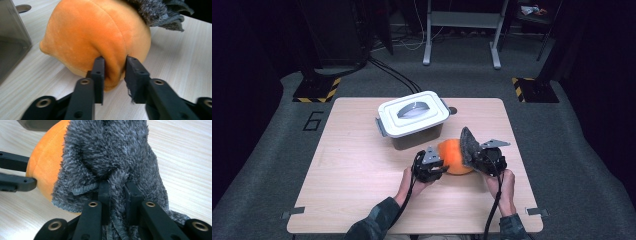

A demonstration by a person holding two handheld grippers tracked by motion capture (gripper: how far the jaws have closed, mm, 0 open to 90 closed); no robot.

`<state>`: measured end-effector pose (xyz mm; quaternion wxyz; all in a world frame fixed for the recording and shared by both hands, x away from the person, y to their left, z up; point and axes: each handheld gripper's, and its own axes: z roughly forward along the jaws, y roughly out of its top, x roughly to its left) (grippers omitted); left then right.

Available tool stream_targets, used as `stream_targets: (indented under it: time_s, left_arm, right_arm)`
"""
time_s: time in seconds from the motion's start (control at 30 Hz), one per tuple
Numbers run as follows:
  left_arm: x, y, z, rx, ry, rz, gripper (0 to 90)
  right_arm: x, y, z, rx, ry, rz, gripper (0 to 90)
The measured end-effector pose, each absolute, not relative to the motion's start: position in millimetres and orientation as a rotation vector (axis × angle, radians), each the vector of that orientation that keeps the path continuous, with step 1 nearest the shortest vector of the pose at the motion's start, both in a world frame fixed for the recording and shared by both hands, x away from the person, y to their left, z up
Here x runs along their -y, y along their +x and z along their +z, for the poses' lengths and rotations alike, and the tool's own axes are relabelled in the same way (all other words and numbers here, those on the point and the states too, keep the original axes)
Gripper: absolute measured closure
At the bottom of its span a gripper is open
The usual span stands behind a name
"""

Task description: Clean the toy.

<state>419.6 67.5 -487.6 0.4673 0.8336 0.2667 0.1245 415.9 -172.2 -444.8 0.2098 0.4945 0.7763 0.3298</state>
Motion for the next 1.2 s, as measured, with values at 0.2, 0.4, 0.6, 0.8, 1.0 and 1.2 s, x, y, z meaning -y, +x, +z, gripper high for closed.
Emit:
stream_targets:
  time_s: [0.2, 0.4, 0.6, 0.8, 1.0, 1.2]
  left_arm:
    - [-71, 413, -488, -0.651, 2.039, 0.375, 50.1]
    - [-72, 416, -491, -0.678, 2.029, 0.398, 44.3]
    - [-57, 417, -494, -0.664, 2.065, 0.424, 59.4]
    - [-57, 418, -490, -0.646, 2.039, 0.39, 75.6]
    - [-60, 415, -481, -0.639, 2.01, 0.337, 78.5]
    - [-61, 408, -474, -0.613, 1.993, 0.284, 78.9]
  right_arm:
    - [175, 418, -445, -2.158, 1.38, 0.916, 78.3]
    - [178, 419, -445, -2.154, 1.385, 0.919, 78.2]
    - [178, 420, -446, -2.149, 1.378, 0.924, 78.2]
    - [187, 414, -441, -2.121, 1.362, 0.962, 78.2]
    - [177, 397, -416, -2.122, 1.273, 1.016, 78.2]
    - [154, 394, -412, -2.186, 1.205, 1.018, 78.0]
